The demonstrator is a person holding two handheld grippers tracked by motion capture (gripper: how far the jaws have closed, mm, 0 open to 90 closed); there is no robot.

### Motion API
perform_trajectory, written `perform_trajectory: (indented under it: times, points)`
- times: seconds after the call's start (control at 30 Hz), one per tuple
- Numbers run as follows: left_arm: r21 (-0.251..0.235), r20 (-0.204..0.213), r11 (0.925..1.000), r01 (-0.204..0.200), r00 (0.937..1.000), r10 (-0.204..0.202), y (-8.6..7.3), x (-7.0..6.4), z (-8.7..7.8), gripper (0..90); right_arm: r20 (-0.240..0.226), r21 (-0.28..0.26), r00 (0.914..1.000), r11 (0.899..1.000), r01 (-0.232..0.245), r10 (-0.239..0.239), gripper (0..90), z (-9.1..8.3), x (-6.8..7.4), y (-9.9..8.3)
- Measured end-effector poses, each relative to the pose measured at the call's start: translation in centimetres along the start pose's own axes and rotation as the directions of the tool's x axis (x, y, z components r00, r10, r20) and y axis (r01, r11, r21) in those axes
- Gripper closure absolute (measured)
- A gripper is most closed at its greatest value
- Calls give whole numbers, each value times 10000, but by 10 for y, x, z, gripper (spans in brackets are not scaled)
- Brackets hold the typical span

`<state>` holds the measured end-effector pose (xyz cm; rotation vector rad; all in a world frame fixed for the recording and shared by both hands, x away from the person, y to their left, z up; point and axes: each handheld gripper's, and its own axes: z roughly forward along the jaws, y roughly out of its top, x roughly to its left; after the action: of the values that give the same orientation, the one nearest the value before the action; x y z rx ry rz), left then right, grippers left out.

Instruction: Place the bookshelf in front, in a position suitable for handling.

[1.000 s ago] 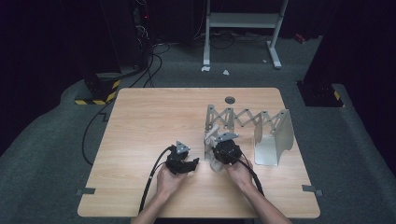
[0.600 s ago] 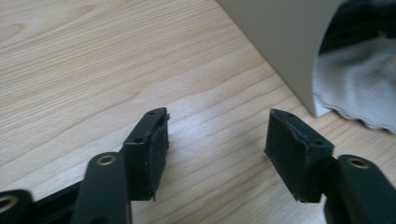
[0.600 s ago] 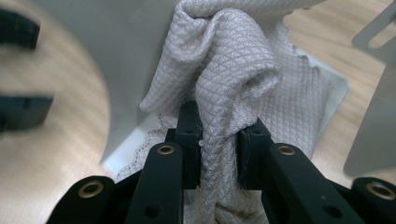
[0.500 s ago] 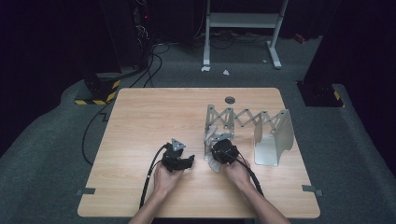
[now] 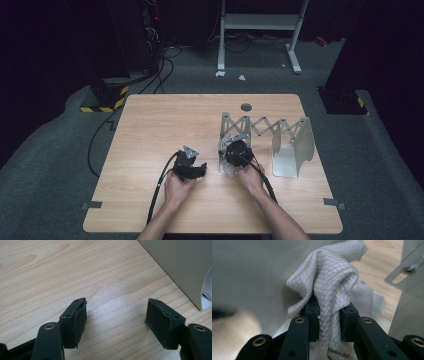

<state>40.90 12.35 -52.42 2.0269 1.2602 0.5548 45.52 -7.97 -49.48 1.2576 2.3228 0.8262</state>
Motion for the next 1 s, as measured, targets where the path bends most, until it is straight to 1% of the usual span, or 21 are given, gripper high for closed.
perform_trajectory:
  times: [0.03, 0.1, 0.17, 0.2, 0.27, 0.33, 0.4, 0.43, 0.47, 0.53, 0.6, 0.67, 0.73, 0.8, 0.83, 0.9, 0.93, 0.97, 1.0]
  points:
    - [-171, -25, 9998, 62, 10000, -62, -2, 0, 0, 331, 72, 87, 9999, 9999, -133, 132, 733, 3, -2, 3]
    - [-197, -59, 9998, 48, 10000, -49, -3, -1, 0, 334, 248, 85, 9992, 9995, -317, 315, 742, 9, -5, 7]
    - [-266, -62, 9996, 70, 10000, -71, -3, -1, 0, 335, 293, 160, 9984, 9987, -483, 478, 752, 15, -8, 8]
    - [-264, -65, 9996, 58, 10000, -59, -4, -1, 0, 336, 299, 256, 9983, 9984, -510, 502, 756, 18, -8, 7]
    - [-264, -72, 9996, 66, 10000, -68, -4, -1, 0, 336, 312, 229, 9987, 9989, -410, 403, 760, 18, -7, 5]
    - [-265, -75, 9996, 74, 9999, -76, -4, -1, 0, 336, 218, 308, 9995, 9992, -256, 250, 763, 14, -6, 2]
    - [-263, -84, 9996, 80, 9999, -83, -4, -1, 0, 336, 4, 382, 9999, 9992, -119, 119, 765, 9, -5, -4]
    - [-263, -84, 9996, 80, 9999, -83, -4, -1, 0, 336, 4, 382, 9999, 9992, -119, 119, 765, 9, -5, -4]
    - [-264, -94, 9996, 92, 9999, -95, -4, -1, 0, 336, -115, 416, 9996, 9988, 243, -239, 766, 0, -2, -14]
    - [-265, -98, 9996, 98, 9999, -101, -4, -1, 0, 336, -215, 475, 9987, 9977, 478, -468, 766, -7, 0, -22]
    - [-270, -107, 9996, 105, 9999, -108, -3, -1, 0, 336, -378, 522, 9981, 9974, 505, -485, 767, -16, 0, -31]
    - [-275, -108, 9996, 109, 9999, -112, -3, -1, 0, 337, -393, 455, 9984, 9981, 422, -405, 768, -22, -1, -33]
    - [-263, -110, 9996, 99, 9999, -102, -3, -1, 0, 337, -319, 78, 9992, 9997, 241, -238, 766, -26, -1, -28]
    - [-265, -104, 9996, 123, 9999, -125, -3, -1, 0, 337, -210, -332, 9998, 9994, 0, -7, 763, -28, -1, -17]
    - [-262, -109, 9996, 99, 9999, -102, -3, -1, 0, 338, -75, -524, 10000, 9986, -67, 63, 761, -28, 0, -9]
    - [-222, -82, 9997, 117, 9999, -119, -3, -2, 0, 344, 193, -589, 9998, 9983, -37, 48, 758, -22, 2, 1]
    - [-224, -8, 9996, 145, 9999, -145, -2, -3, 0, 345, 242, -515, 9996, 9986, -122, 134, 757, -15, 2, 5]
    - [-210, 122, 9995, 221, 9997, -219, -2, -4, 0, 345, 321, -401, 9994, 9991, -127, 140, 757, -10, 1, 7]
    - [-217, 342, 9994, 280, 9990, -272, -1, -6, 0, 344, 402, -309, 9991, 9994, -144, 156, 757, -5, 0, 8]
